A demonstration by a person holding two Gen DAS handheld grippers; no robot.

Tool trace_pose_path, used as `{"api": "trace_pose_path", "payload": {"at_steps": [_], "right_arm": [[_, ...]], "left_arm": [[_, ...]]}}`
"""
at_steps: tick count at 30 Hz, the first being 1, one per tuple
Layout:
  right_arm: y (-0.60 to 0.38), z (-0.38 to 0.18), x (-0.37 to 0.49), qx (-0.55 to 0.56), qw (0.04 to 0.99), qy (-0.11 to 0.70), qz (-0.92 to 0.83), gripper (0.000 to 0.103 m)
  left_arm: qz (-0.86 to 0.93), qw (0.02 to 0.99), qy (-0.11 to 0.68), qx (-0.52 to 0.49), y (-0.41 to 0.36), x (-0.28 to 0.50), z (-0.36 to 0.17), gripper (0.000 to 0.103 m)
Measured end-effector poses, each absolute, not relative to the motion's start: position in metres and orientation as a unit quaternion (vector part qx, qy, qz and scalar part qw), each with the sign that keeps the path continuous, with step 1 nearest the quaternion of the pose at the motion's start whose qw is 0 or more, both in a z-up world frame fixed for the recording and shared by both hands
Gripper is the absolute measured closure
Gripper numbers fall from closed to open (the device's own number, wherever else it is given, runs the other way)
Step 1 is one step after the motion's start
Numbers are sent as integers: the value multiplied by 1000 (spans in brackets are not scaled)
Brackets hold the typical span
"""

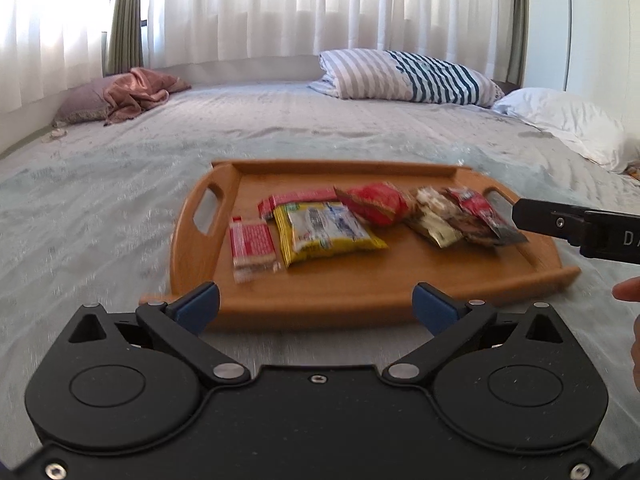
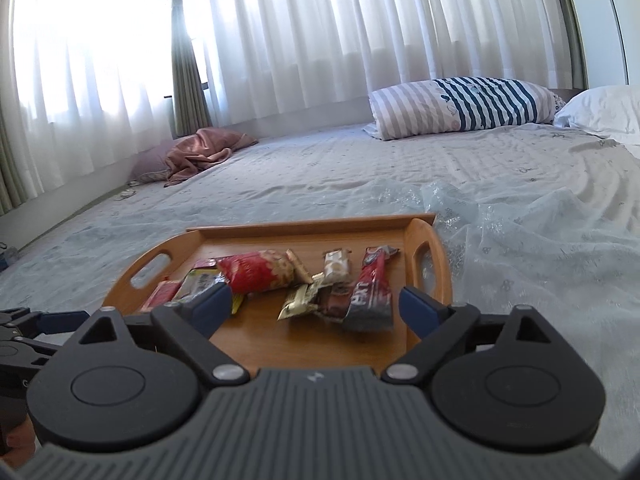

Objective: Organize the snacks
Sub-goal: 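Move both open tools back over the remaining snacks beside the tray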

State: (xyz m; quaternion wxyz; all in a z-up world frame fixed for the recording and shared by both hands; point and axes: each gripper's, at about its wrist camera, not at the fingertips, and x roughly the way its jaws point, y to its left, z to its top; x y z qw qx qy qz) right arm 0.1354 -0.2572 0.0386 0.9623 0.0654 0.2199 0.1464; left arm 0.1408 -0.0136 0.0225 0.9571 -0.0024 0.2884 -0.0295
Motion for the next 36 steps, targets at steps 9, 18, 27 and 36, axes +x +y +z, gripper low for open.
{"api": "trace_pose_path", "payload": {"at_steps": [9,18,27,36], "right_arm": [[-251,28,100,37,961,225,154,1],[-240,18,58,3,959,222,176,0],[-231,6,39,-50,953,217,205,0],[-220,-6,35,-80,946,220,223,0]], "left_arm": [[-40,955,295,0,-8,107,16,0],[-73,953,294,14,-14,78,9,0],[-90,943,321,-12,-12,70,4,0],[-101,938,330,-26,-12,74,-5,0]]}}
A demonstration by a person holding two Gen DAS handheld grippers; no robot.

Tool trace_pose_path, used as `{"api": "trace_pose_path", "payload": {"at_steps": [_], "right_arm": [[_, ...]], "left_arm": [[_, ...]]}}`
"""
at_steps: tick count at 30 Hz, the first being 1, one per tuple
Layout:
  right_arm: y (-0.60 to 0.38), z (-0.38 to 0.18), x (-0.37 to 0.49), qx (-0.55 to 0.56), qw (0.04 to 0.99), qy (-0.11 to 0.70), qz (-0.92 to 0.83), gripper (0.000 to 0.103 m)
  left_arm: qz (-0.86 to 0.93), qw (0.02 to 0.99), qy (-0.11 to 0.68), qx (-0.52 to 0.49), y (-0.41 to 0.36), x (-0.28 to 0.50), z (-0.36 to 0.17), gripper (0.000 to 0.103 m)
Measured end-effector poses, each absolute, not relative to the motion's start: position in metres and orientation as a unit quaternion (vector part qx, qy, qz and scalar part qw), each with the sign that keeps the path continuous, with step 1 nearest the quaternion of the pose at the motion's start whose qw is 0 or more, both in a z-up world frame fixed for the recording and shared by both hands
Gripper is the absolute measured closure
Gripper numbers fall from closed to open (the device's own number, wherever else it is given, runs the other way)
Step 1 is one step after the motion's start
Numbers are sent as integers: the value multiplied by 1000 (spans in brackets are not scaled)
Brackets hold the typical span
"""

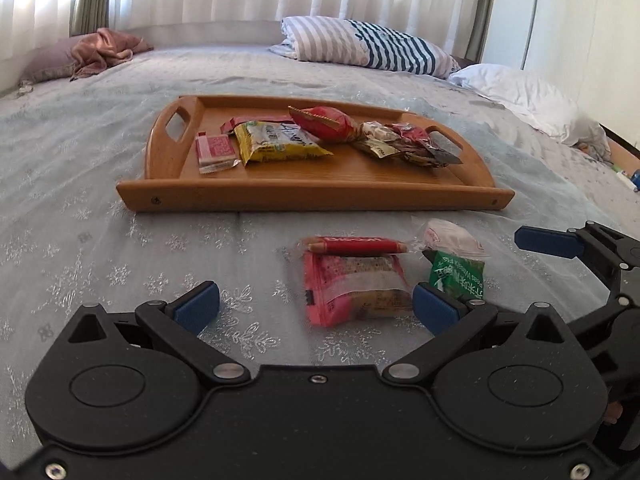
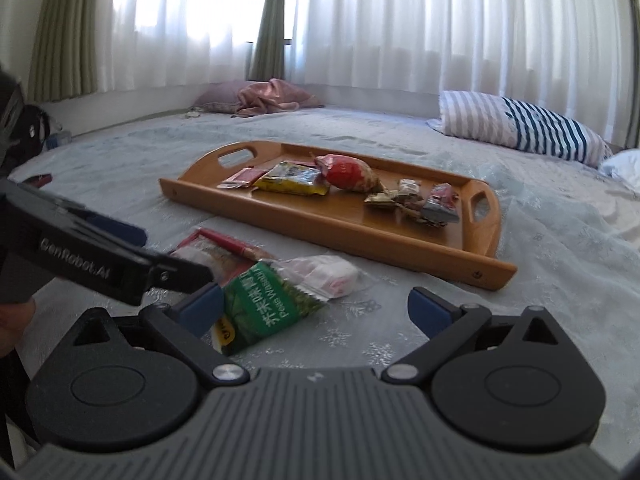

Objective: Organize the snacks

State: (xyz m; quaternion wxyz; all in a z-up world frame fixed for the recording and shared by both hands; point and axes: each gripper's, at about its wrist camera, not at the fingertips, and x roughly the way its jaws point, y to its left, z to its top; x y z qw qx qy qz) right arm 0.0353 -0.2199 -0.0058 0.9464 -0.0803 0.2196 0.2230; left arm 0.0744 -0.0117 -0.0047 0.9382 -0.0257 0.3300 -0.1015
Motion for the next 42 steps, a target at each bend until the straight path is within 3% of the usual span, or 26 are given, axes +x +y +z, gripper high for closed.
{"api": "trace_pose_path", "payload": {"at_steps": [5,11,16,33,42], "right_arm": [[-216,-11,30,-97,946,211,227,0],[-222,-13,34,-73,945,220,231,0],[-223,-15,36,-70,943,224,234,0],[-222,-16,36,-69,943,225,235,0],[-222,-16,35,-69,945,219,234,0]], "left_arm": [[-110,938,327,-25,-19,78,-5,4],[-118,937,329,-24,-25,81,-5,22],[-131,939,319,-1,-34,76,-3,45],[-126,938,323,4,-38,74,-1,49],[-129,941,313,5,-37,69,8,57]]}}
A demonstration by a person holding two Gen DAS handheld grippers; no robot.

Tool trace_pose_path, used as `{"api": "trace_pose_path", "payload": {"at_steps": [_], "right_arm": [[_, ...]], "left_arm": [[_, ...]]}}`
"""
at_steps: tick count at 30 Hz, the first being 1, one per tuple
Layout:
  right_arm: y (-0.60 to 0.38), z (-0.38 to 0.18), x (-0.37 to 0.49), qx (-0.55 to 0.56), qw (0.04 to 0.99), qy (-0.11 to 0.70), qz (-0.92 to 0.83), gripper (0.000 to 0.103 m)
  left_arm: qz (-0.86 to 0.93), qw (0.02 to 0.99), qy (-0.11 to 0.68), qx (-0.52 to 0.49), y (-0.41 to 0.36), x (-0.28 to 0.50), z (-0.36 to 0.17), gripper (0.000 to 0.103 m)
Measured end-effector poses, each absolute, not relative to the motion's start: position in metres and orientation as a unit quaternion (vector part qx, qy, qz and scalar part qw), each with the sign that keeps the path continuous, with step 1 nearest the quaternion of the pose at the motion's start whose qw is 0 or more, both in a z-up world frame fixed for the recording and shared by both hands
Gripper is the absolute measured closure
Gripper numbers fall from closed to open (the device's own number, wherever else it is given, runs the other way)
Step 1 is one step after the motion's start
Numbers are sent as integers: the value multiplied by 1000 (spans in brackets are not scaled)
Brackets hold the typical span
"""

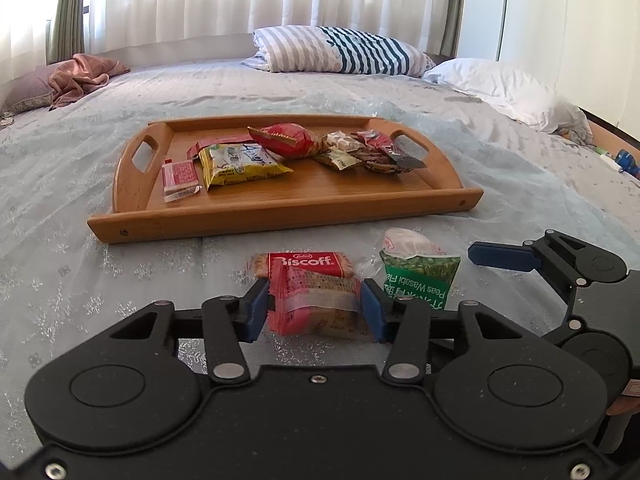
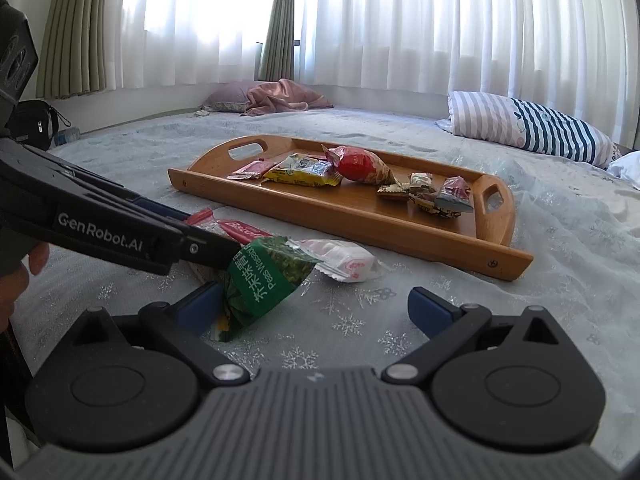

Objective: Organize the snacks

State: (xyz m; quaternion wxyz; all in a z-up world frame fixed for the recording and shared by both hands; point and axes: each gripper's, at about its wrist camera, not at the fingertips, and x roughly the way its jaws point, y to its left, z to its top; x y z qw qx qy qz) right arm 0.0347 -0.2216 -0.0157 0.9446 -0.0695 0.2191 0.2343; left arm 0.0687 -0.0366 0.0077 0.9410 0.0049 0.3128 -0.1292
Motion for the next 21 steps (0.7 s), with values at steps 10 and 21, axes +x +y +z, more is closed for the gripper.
{"api": "trace_pose_path", "payload": {"at_steps": [10,21], "right_arm": [[-227,-7,35,-50,942,227,242,19],[-232,-1,39,-13,941,237,242,53]], "left_arm": [[-143,944,297,9,-41,63,14,67],[-136,944,300,11,-36,63,16,70]]}}
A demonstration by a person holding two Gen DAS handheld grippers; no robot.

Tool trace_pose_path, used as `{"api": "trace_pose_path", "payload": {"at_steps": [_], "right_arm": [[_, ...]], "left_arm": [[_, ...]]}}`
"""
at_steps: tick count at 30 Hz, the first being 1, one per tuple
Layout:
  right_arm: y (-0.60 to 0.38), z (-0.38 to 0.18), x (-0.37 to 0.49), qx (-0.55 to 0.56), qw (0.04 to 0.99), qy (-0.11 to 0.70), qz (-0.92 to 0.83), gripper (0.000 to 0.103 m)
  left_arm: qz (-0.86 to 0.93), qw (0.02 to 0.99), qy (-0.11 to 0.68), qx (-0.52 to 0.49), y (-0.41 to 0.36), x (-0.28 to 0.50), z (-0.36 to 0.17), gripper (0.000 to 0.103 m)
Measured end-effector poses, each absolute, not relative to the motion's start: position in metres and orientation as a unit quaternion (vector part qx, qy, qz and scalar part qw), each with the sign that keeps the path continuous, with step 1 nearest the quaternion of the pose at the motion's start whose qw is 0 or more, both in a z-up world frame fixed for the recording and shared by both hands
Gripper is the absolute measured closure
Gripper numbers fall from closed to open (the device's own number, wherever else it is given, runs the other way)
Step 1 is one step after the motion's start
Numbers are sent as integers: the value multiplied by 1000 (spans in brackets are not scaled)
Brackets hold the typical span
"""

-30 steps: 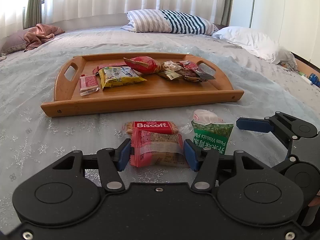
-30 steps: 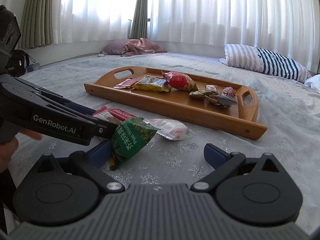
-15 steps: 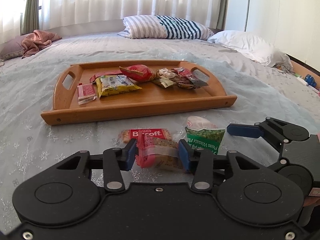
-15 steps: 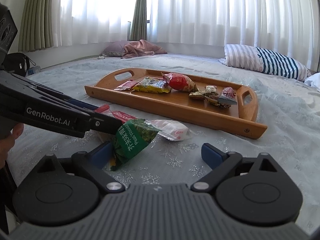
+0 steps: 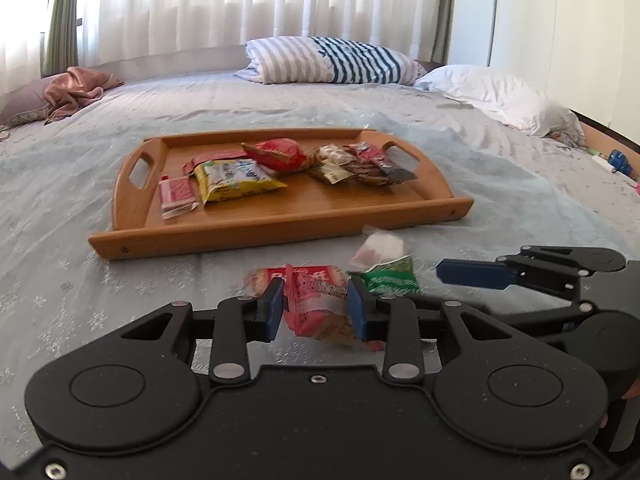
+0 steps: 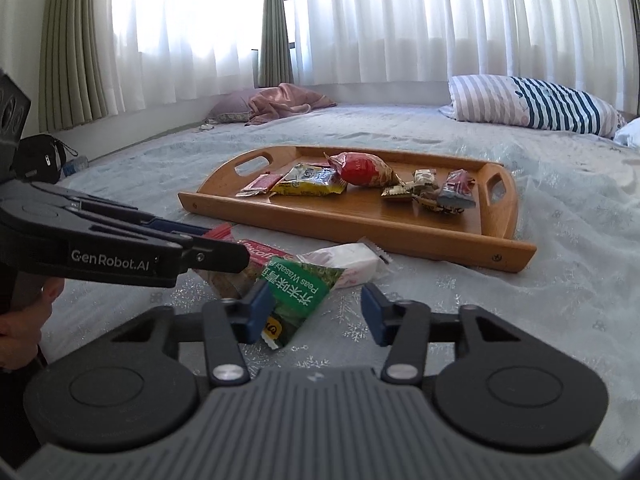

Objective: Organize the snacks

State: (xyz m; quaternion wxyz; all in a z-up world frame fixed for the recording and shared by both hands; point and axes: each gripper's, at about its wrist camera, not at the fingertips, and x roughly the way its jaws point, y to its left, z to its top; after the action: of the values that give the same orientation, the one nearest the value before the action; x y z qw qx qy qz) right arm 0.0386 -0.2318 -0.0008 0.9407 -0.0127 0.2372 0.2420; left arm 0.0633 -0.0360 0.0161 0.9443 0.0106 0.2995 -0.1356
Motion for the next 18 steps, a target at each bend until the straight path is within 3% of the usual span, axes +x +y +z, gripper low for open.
{"api": "trace_pose_path", "payload": {"at_steps": [8,10,12,18], "right_arm": [[-235,1,40,16,934,249,257,53],[-231,1,37,0,932,249,264,41],[-228,0,32,-19,928,249,276,39],[-218,-5,26,-50,927,252,274,38]], "left_arm": [[-112,948,293,47,-34,60,16,70],[-127,945,299,39,-33,60,16,69],[-142,940,310,26,-31,62,15,61],[-145,935,323,15,-37,71,6,51]]}}
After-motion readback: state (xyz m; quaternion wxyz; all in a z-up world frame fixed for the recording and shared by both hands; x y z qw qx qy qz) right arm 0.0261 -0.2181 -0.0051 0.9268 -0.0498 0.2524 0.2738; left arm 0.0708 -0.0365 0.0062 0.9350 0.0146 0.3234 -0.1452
